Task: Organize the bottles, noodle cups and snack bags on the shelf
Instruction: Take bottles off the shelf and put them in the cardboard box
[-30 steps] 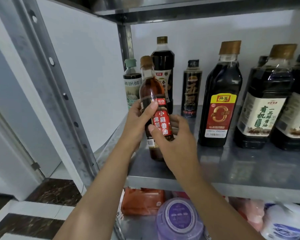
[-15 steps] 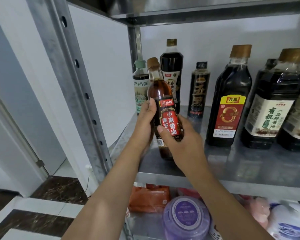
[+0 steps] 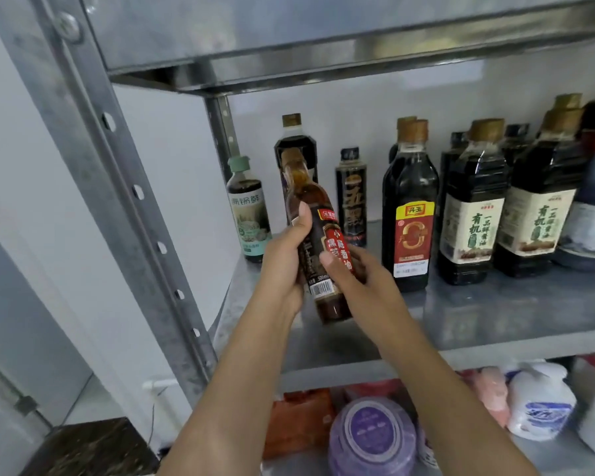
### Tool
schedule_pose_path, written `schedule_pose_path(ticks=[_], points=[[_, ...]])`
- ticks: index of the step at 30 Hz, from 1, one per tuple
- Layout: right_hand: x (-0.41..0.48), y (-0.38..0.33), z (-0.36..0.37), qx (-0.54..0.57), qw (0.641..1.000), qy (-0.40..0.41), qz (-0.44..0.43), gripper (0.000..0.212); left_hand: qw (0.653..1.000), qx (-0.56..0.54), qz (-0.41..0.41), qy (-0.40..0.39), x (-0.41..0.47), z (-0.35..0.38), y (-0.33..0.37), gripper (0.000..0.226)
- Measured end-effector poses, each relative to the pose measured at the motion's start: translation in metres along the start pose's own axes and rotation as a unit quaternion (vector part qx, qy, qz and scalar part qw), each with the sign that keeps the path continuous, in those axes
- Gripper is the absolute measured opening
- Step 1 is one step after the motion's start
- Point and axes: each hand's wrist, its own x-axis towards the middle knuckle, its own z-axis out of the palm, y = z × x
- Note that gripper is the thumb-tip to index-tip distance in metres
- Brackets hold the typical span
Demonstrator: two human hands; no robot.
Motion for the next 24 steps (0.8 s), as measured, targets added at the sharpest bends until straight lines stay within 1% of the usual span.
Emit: schedule_pose_path(ticks=[2, 4, 6, 7, 8, 10, 12, 14, 16, 19, 24], points=[[-0.017, -0.008, 0.0, -0.031, 0.999, -0.001, -0.021, 0.047, 1.0, 0.004, 0.027, 0.0, -0.004, 0.008, 0.014, 0.058], [-0.033, -0.012, 0.001, -0.03, 0.998, 0.031, -0.044, 0.042, 0.999, 0.023, 0.042, -0.014, -0.011, 0.012, 0.024, 0.055], [-0.043, -0.017, 0.0, 0.006, 0.997, 0.056, -0.051, 0.032, 0.997, 0.059, 0.045, -0.029, -0.016, 0.014, 0.028, 0.058], [-0.046, -0.02, -0.001, 0.042, 0.996, 0.059, -0.044, 0.028, 0.996, 0.066, 0.038, -0.044, -0.019, 0.014, 0.029, 0.061], [-0.047, -0.022, -0.003, 0.085, 0.995, 0.052, -0.028, 0.03, 0.996, 0.056, 0.023, -0.072, -0.021, 0.014, 0.03, 0.062], [-0.046, -0.023, -0.008, 0.155, 0.987, 0.036, 0.008, 0.052, 0.991, 0.004, -0.011, -0.133, -0.023, 0.016, 0.031, 0.058], [-0.047, -0.025, -0.01, 0.2, 0.979, 0.023, 0.041, 0.063, 0.986, -0.038, -0.021, -0.16, -0.023, 0.016, 0.029, 0.055], [-0.047, -0.027, -0.012, 0.225, 0.972, 0.003, 0.07, 0.066, 0.988, -0.039, -0.014, -0.149, -0.023, 0.016, 0.024, 0.058], [-0.049, -0.028, -0.012, 0.217, 0.972, -0.009, 0.088, 0.067, 0.991, -0.025, -0.004, -0.128, -0.025, 0.016, 0.018, 0.062], [-0.052, -0.027, -0.011, 0.207, 0.972, -0.006, 0.109, 0.067, 0.994, -0.013, 0.013, -0.105, -0.029, 0.016, 0.012, 0.064], [-0.055, -0.022, -0.007, 0.209, 0.973, 0.023, 0.091, 0.069, 0.998, 0.0, 0.04, -0.057, -0.031, 0.021, 0.005, 0.065]])
